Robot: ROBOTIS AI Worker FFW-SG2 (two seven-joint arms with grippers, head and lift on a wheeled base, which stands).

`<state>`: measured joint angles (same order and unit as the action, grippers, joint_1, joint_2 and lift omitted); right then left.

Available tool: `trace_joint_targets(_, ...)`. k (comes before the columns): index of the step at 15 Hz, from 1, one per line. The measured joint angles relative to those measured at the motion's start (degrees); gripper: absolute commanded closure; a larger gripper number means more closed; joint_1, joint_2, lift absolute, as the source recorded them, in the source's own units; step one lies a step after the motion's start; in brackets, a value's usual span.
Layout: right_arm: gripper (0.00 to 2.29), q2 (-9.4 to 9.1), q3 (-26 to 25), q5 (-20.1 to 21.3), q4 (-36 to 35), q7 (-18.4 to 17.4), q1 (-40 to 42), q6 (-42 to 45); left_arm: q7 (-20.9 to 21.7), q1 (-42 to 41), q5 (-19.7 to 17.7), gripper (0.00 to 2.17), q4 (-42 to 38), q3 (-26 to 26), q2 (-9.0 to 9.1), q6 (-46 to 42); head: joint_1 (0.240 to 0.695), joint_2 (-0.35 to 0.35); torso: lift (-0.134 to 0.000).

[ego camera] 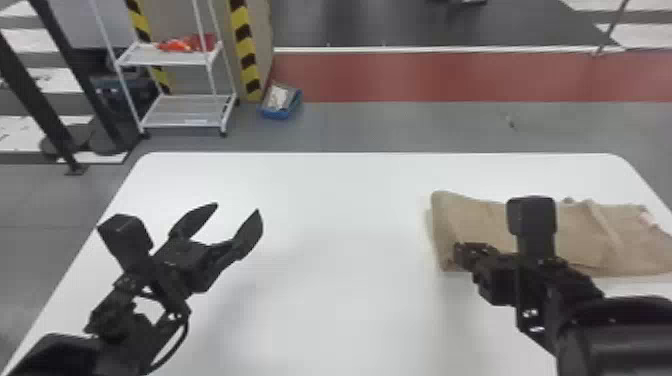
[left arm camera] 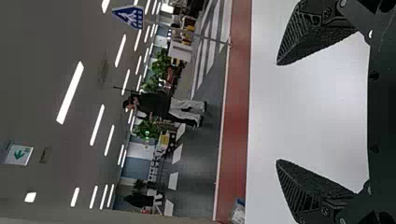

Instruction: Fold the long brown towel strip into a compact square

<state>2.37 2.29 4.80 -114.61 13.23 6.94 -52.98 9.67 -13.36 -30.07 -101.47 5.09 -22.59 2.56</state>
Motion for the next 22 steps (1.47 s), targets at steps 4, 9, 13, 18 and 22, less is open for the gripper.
trace_joint_targets(4,1.69,-0.22,2.42,-0.77,-0.59,-0.55,0.04,0.95,-0.05,0.18,-0.06,0.15,0.06,-0.21,0.00,-0.14,0.695,0.065,-0.124)
trace_joint_targets(9,1.69,-1.76,6.93,-3.28,-2.44,-0.70,-0.61,1.57,-0.09,0.93,0.00,0.15,1.40,-0.47,0.11,-0.20,0.695,0.134,-0.124)
trace_joint_targets(13,1.69,-2.36,14.25,-3.01,-1.86,-0.85,-3.22,1.71,-0.07,1.21,0.02,0.15,1.85,-0.82,0.16,-0.37,0.695,0.218,-0.124)
trace_joint_targets(18,1.69,-2.37,20.72,-2.50,1.22,-1.71,-4.77,4.01,0.22,0.90,0.00,0.15,2.14,-1.37,0.00,-0.61,0.695,0.290,-0.124)
trace_joint_targets(22,1.47,-2.37,22.52,-2.42,1.63,-1.73,-3.70,5.00,0.35,1.38,0.04,0.15,3.14,-0.96,0.08,-0.76,0.695,0.310,-0.124)
